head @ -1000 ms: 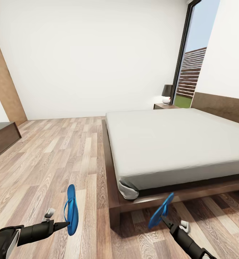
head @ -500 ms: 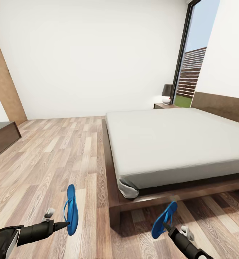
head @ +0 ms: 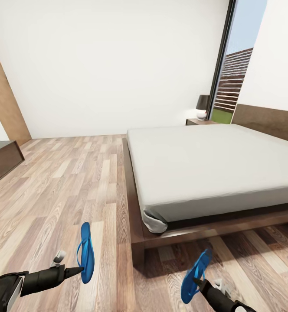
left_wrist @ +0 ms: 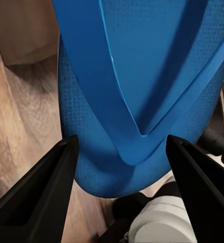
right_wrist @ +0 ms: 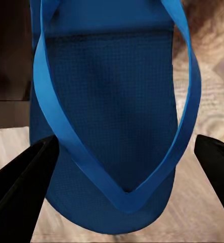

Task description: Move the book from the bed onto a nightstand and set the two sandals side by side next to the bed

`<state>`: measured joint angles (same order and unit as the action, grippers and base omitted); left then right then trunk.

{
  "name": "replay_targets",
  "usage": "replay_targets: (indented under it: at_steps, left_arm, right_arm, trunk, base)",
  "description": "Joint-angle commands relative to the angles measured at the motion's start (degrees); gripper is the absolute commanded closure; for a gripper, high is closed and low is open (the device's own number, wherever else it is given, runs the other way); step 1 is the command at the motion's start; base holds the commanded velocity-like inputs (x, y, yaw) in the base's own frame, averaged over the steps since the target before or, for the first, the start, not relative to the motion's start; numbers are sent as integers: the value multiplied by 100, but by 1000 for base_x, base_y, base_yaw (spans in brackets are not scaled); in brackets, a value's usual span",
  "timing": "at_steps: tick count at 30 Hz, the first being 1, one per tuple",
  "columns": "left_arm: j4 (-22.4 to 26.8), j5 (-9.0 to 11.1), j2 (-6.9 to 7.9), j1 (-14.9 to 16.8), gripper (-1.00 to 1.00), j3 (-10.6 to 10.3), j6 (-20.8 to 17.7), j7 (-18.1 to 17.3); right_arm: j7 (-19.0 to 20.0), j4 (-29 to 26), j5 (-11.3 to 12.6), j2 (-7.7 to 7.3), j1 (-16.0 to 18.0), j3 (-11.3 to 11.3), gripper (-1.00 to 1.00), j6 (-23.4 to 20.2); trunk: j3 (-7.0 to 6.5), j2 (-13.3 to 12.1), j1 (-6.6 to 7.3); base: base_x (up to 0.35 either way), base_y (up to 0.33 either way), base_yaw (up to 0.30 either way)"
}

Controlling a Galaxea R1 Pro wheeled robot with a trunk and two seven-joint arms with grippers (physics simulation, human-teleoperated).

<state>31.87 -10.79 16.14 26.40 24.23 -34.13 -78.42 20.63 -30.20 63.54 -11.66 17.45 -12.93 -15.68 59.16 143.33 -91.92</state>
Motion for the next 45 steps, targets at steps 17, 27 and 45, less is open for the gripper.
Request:
replay_targets:
  at_steps: [17,27,45]
  left_arm:
    - [12,-64,46,5,100,38,-84,-66]
    - [12,-65,95,5,100,38,-85,-73]
    - [39,-16,100,5,100,39,-127,-95]
  right_arm:
    - [-2091,-2099,-4426,796,223,-183,100,-2395]
    - [-2987,-1968,-4878,1344,923,-184,100,-3443]
    - [-3165,-1050,-4836,1578,1593,-162,100,-3443]
  trunk:
    - [382,26,-42]
    - [604,39,-68]
    - [1003,63,-114]
  base:
    - [0,0,0]
    - [0,0,0]
    - [0,0,0]
